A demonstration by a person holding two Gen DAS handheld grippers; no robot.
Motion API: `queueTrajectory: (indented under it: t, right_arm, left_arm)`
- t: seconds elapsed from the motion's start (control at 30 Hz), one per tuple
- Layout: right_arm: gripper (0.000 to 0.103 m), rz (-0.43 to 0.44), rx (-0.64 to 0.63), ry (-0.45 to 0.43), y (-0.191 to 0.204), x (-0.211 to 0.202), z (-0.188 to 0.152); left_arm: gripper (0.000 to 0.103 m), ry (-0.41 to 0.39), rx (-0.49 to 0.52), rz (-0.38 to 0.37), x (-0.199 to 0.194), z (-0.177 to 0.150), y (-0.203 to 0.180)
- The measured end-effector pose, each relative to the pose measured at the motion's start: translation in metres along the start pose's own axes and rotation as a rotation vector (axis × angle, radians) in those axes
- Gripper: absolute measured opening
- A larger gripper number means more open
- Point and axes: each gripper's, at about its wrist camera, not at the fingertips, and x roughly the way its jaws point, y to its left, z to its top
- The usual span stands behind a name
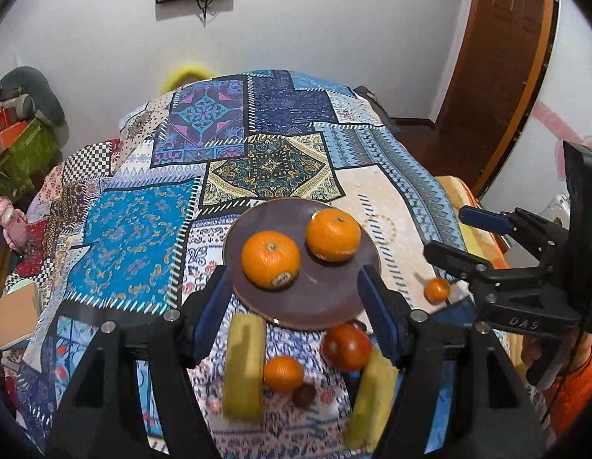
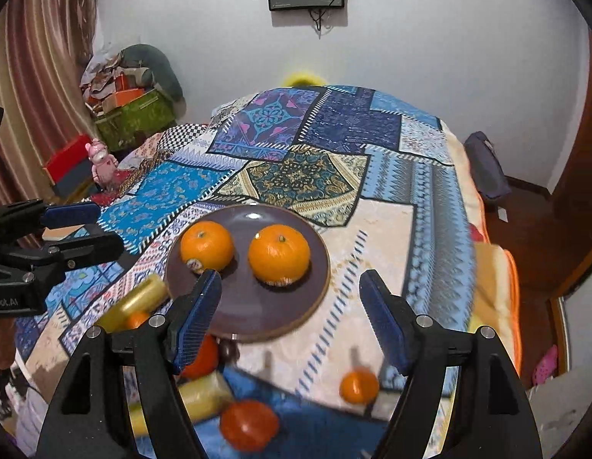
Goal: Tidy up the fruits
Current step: 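Withdraw both grippers from the plate toward the red tomatoes, then grasp a red tomato with the left gripper while the right gripper grasps another tomato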
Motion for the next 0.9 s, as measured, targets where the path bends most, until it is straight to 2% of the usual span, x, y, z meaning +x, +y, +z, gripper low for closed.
queueTrajectory:
  t: [0.23,0.5,0.7,0.9]
  right_arm:
    - [0.074,-0.007,0.036,0.031,-0.003,-0.018,-0.037]
    - [0.074,0.018,0.105,0.091,-0.006,-0.019,-0.078]
    - [0.073,0.041,0.129,0.14,-0.002,-0.007,-0.099]
    - [0.071,0.072,0.126,0.182,0.004,0.008,-0.108]
  left_arm:
    - [0.068,0.022,0.003,-0.018,-0.014,-0.027,-0.013]
    - [0.068,0.091,-0.016,-0.043,-0.003,-0.06,-0.023]
    - [0.068,0.136,0.0,-0.044,0.01,-0.08,-0.031]
    - [0.068,0.16,-0.011,-0.049,0.025,-0.088,-0.03]
